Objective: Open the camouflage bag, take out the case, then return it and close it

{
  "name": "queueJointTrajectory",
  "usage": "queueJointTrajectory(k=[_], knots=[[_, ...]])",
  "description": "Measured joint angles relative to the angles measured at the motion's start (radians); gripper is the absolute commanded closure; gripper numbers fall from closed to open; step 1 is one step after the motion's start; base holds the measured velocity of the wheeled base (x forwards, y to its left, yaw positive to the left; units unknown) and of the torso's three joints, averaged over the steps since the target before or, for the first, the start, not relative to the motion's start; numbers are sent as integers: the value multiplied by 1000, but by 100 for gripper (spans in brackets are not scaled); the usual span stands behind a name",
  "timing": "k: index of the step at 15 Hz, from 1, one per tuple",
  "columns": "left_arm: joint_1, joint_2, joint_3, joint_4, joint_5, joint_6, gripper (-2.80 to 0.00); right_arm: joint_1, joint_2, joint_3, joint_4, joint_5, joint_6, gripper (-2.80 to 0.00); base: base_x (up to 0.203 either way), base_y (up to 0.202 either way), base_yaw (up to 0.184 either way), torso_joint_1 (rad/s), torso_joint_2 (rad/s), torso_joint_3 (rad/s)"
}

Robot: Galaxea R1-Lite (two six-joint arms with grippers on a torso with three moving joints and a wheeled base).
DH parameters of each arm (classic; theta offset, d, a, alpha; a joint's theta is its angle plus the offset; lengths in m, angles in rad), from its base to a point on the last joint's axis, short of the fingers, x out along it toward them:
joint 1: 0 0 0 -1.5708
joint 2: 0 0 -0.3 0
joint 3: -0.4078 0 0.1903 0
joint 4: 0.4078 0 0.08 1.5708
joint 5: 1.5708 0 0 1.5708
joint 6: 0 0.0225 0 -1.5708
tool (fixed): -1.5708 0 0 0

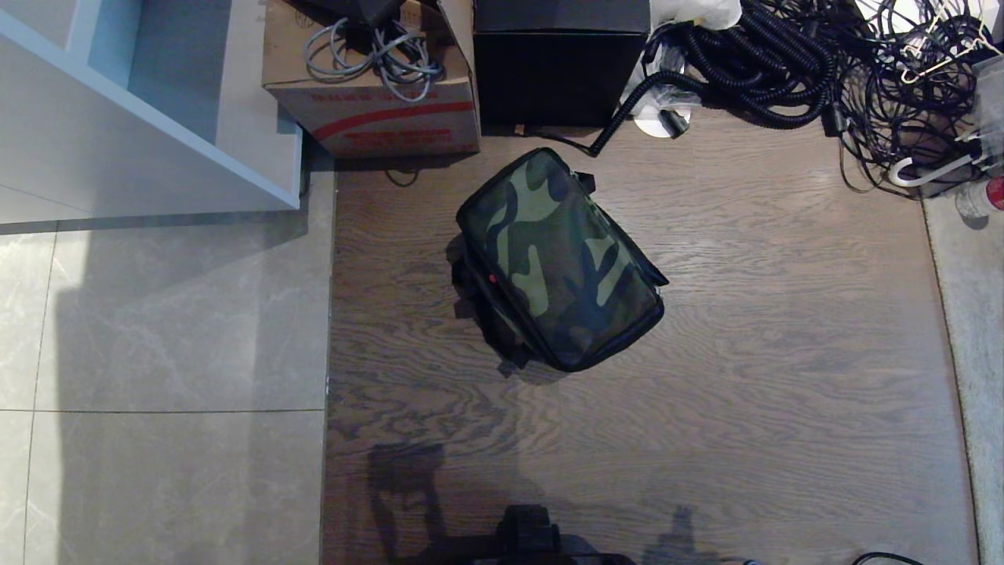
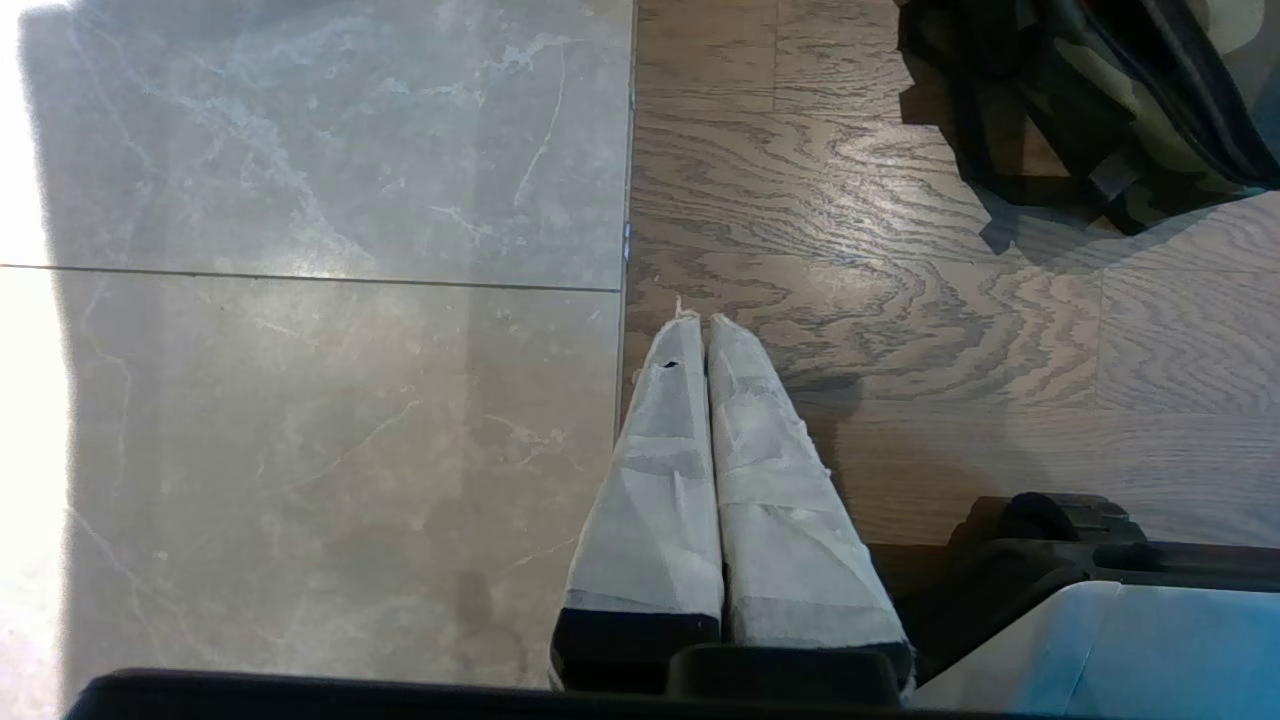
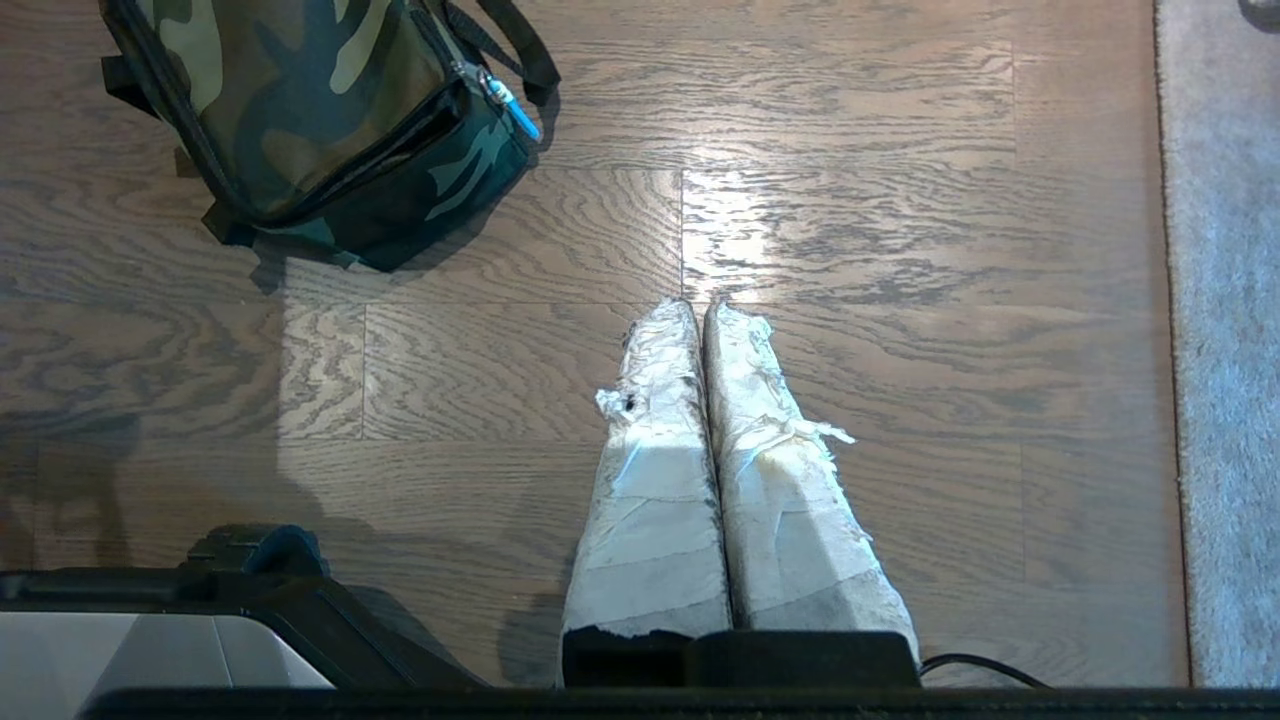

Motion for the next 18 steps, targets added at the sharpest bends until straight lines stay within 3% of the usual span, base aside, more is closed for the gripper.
queueJointTrajectory(k=[10,18], knots=[[0,0,0,0,0,2,0,0,0,0,0,0,0,0,0,0,0,1,0,6],[0,0,0,0,0,-1,0,0,0,0,0,0,0,0,0,0,0,2,4,182]])
